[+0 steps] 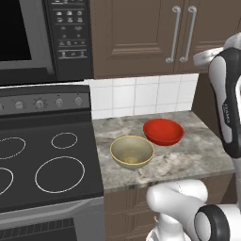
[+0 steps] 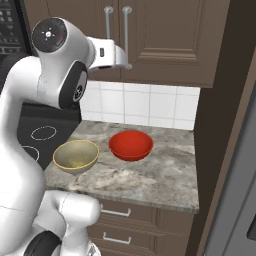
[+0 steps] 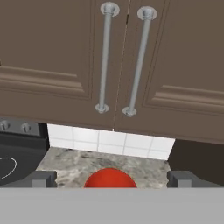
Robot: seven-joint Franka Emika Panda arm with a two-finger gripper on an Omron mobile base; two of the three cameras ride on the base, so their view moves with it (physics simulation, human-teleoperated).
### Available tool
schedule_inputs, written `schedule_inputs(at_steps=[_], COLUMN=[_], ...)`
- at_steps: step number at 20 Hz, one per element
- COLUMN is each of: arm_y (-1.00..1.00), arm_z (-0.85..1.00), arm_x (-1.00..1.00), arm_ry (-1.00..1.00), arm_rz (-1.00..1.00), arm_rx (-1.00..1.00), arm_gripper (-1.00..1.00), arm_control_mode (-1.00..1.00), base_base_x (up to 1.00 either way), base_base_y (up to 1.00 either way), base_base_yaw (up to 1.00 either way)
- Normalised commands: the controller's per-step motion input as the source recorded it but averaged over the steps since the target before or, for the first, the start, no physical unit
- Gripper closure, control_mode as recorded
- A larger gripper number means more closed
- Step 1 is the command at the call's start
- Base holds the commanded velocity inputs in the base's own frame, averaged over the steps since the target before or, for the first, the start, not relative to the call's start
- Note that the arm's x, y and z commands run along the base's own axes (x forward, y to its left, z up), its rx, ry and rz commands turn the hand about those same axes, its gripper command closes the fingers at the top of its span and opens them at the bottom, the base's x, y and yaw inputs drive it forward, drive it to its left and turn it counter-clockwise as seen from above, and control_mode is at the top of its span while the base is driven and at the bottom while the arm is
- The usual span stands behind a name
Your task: Open the cabinet. Pick the bowls from the counter and place them in the cabinet. Then close the cabinet.
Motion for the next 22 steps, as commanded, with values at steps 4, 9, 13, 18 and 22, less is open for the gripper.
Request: schedule_inputs(at_steps=[4,9,13,18,22], arm_y=[-0.01,-0.12,-0.08,-0.23,-0.02], arm_z=[0.0,0.0,0.0,-0.01,0.0], arm_x=[0.48,0.42,0.51,0.4,0.42], arm_ry=[0.0,0.0,-0.01,-0.02,-0.02], arm_rz=[0.0,0.0,0.02,0.03,0.03], arm_rx=[0.0,0.01,0.01,0.03,0.0], arm_gripper=[-1.0,-1.0,-1.0,-1.0,-1.0], arm_control_mode=[-1.0,-1.0,-1.0,-1.0,-1.0], base_base_x=[0.0,0.0,0.0,0.0,0.0], base_base_y=[0.0,0.0,0.0,0.0,0.0], base_base_yaw=[0.0,0.0,0.0,0.0,0.0])
